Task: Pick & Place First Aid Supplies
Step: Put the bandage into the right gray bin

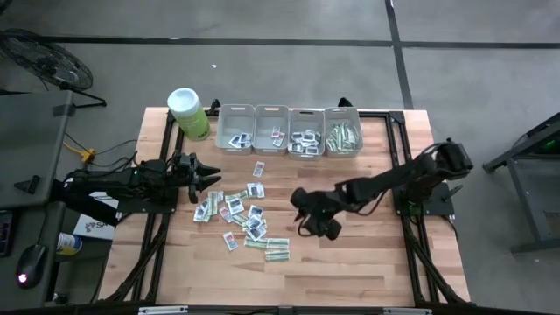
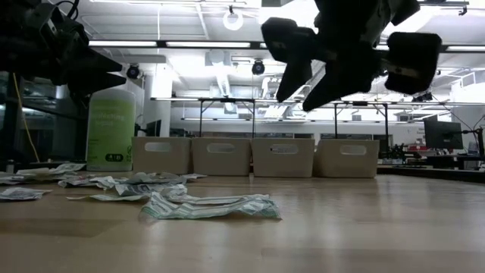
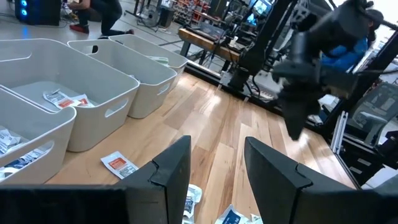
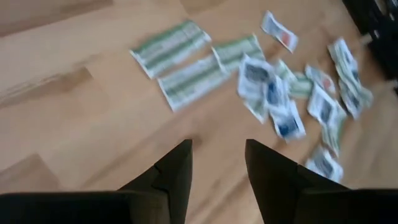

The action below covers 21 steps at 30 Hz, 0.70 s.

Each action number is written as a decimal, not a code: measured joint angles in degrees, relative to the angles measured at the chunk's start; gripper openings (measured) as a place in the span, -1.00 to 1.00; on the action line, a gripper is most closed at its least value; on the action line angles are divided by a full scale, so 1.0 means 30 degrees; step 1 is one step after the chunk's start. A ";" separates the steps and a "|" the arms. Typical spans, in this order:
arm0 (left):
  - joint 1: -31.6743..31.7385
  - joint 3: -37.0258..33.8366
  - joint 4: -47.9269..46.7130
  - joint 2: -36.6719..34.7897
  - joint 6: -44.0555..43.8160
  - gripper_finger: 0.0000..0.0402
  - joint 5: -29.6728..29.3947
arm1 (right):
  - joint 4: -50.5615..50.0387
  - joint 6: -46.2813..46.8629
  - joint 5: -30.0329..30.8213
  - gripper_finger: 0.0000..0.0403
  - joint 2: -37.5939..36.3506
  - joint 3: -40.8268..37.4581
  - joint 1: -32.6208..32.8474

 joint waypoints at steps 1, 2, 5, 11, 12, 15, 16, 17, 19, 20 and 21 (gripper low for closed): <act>0.0000 0.0000 0.0000 0.0002 -0.0003 -0.25 -0.0002 | 0.0412 -0.0173 -0.0038 -0.29 0.0313 0.0000 0.0175; -0.0003 0.0002 0.0000 0.0004 0.0002 -0.25 0.0000 | 0.0738 -0.0263 -0.0109 -0.29 0.0591 0.0000 0.0353; -0.0001 -0.0001 0.0000 0.0003 0.0000 -0.25 0.0000 | 0.1364 0.0081 -0.0219 -0.29 0.1459 0.0243 0.0688; -0.0007 -0.0001 0.0000 0.0004 -0.0003 -0.25 0.0000 | 0.1348 0.7308 0.0160 -0.29 0.3472 0.2529 0.0833; -0.0007 0.0003 0.0000 0.0004 0.0004 -0.25 -0.0003 | 0.1237 0.9018 0.0236 -0.29 0.3849 0.3023 0.0826; 0.0000 0.0003 0.0000 0.0004 -0.0003 -0.25 0.0000 | 0.1059 1.3526 0.0380 -0.29 0.4999 0.4143 0.0895; -0.0007 0.0003 0.0000 0.0004 -0.0003 -0.25 0.0000 | 0.0995 1.4793 0.0347 -0.29 0.5329 0.4416 0.0946; -0.0007 -0.0004 0.0000 0.0004 0.0003 -0.25 0.0000 | 0.0999 1.5566 0.0167 -0.29 0.5594 0.4625 0.1027; -0.0002 -0.0004 0.0000 0.0004 -0.0001 -0.25 0.0000 | 0.0593 1.5501 -0.0676 -0.29 0.5910 0.4834 0.1249; 0.0000 0.0002 0.0000 0.0002 -0.0002 -0.25 0.0000 | 0.0208 1.4652 -0.1056 -0.29 0.5949 0.4824 0.1392; -0.0006 -0.0001 0.0000 0.0000 0.0001 -0.25 0.0000 | -0.0084 1.3460 -0.1135 -0.29 0.5953 0.4721 0.1571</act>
